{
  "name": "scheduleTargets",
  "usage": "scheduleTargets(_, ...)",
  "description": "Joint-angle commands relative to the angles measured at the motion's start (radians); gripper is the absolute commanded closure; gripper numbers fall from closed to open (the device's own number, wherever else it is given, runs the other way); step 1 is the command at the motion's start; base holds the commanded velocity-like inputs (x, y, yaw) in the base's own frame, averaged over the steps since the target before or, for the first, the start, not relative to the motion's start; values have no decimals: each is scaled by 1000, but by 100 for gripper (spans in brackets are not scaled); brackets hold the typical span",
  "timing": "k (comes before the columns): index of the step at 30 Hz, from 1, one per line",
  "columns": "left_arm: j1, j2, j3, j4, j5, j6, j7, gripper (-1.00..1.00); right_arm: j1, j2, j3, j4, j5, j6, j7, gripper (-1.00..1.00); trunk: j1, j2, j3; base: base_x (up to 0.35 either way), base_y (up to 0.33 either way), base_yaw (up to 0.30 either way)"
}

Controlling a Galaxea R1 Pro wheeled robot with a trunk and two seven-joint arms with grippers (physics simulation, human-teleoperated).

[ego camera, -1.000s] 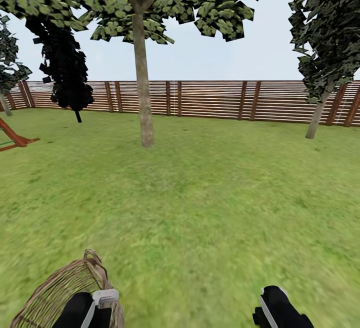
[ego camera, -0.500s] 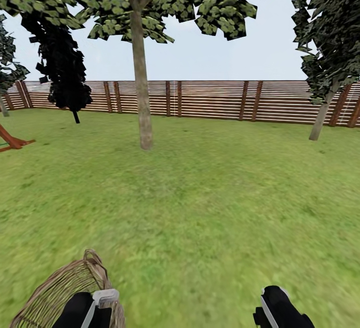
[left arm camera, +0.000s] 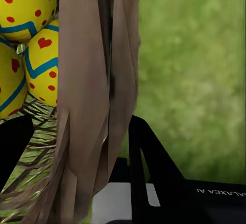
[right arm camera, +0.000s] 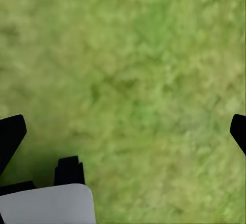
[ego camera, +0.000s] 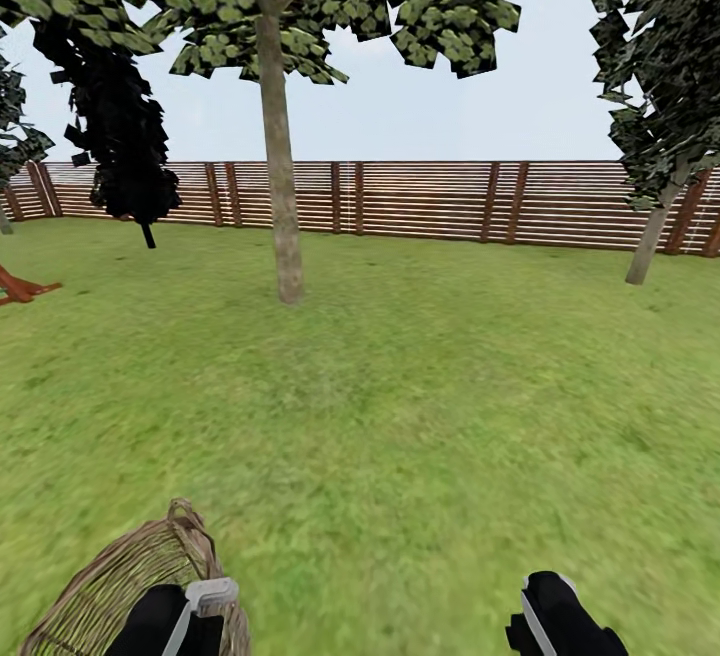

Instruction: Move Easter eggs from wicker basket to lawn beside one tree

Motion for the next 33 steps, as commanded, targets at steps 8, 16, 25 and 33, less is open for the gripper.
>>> scheduleTargets(8, -1, 0, 3, -1, -17, 4, -6, 100, -1, 1, -2, -1, 8, 5, 3, -100, 1, -1, -1, 338, 0, 0)
scheduleTargets(16, -1, -1, 3, -1, -17, 2, -6, 100, 0, 1, -1, 0, 10, -41, 2, -100, 1, -1, -1, 338, 0, 0)
scheduleTargets(25, -1, -1, 3, 0, -17, 2, -6, 100, 0, 1, -2, 0, 10, -43, 2, -100, 1, -1, -1, 338, -6, 0)
scheduleTargets(33, -1, -2, 4, 2, -17, 2, -6, 100, 0, 1, -2, 0, 10, -43, 2, -100, 1, -1, -1, 338, -72, 0)
